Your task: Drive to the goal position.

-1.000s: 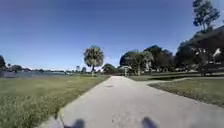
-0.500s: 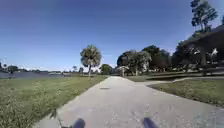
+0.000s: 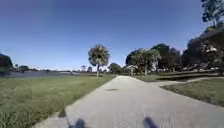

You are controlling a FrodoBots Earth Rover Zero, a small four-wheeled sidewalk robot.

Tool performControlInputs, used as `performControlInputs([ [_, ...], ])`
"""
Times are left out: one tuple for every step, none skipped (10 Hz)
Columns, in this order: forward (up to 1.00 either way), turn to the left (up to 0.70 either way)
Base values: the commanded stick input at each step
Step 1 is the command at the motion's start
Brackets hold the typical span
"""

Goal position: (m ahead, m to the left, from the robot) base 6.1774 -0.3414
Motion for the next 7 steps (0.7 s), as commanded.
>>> performControlInputs([
  [0.85,0.00],
  [0.85,0.00],
  [0.85,0.00],
  [0.85,0.00],
  [0.85,0.00],
  [0.85,0.00],
  [0.85,0.00],
])
